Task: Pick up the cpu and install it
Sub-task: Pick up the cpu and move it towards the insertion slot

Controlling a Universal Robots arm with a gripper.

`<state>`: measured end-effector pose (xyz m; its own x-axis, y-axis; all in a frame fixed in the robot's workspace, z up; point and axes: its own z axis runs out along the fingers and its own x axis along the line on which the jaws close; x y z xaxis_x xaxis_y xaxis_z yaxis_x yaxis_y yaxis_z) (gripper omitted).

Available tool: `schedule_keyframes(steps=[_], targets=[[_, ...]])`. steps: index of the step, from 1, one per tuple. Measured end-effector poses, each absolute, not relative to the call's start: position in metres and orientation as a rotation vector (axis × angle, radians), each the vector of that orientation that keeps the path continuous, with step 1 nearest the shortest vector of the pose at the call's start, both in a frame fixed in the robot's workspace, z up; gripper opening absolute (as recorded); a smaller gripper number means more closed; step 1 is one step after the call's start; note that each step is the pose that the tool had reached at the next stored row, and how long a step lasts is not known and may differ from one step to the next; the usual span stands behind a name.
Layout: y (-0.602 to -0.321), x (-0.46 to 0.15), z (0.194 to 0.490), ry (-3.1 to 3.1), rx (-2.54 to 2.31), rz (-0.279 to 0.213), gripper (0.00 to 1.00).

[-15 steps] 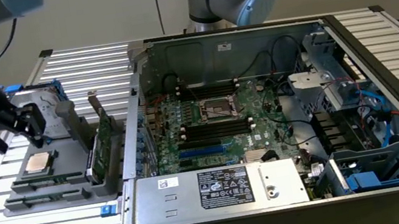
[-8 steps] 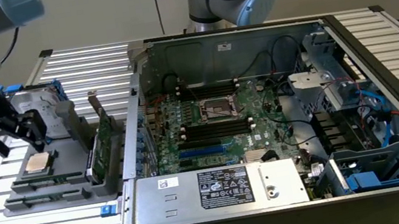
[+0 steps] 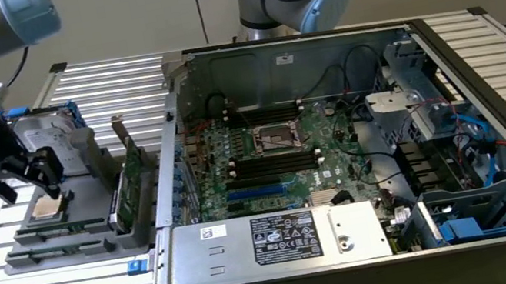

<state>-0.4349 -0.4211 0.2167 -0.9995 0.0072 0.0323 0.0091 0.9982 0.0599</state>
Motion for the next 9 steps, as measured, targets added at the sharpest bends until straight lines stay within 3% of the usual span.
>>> schedule_keyframes(steps=[9], targets=[[-0.421,-0.435,0.2,-3.108,-0.062,-0.095,0.73]])
